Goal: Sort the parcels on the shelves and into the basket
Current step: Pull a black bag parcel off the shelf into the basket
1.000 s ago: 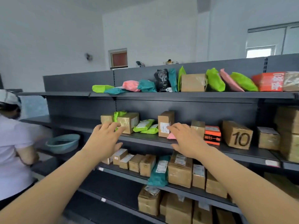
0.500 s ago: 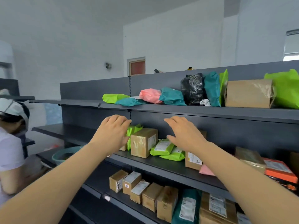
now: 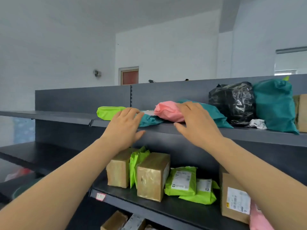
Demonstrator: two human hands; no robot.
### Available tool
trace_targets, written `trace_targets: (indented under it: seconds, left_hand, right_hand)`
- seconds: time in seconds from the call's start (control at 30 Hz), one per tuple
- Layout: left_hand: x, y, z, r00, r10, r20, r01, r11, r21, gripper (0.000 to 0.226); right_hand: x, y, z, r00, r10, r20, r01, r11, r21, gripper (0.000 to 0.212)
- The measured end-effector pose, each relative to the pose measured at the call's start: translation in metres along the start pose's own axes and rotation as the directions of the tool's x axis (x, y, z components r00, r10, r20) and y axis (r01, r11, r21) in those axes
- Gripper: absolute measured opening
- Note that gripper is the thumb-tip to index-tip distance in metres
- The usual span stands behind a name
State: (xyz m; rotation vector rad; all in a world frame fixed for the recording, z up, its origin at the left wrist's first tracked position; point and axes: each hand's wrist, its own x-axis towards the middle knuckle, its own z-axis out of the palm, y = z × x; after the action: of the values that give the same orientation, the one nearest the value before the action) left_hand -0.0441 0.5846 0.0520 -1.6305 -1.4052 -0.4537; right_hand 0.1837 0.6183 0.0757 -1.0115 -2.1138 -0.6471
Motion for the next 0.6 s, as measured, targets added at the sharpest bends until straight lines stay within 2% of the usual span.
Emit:
trace_targets:
  seconds: [0.23,0.4,0.53,0.6]
  left_hand:
    - [0.046,-0.043,0.075,0.995,0.093,0.035,-0.085,0.978,-0.188,0.077]
    - [0.055,-0.049,0.101,0.989,0.143,0.028,-0.117,0.892,-0.436,0.06]
    - [0.048,-0.05,0.12,0.984,0.16,-0.077,-0.178,0.865,-0.469,0.055]
    - [0.046,-0.05,0.123,0.985,0.164,-0.061,-0.173,0.864,-0.472,0.052]
  right_hand:
    - [0.063,-0.012,0.037,0.987,0.142,0.08,-0.123,0.971,-0.205,0.065]
    - [0.092,-0.009,0.057,0.966,0.209,0.153,-0.163,0.95,-0.265,0.067]
    - [0.103,-0.009,0.071,0.943,0.265,0.203,-0.207,0.941,-0.268,0.047]
    - [0.103,-0.013,0.076,0.942,0.278,0.19,-0.21,0.926,-0.315,0.033]
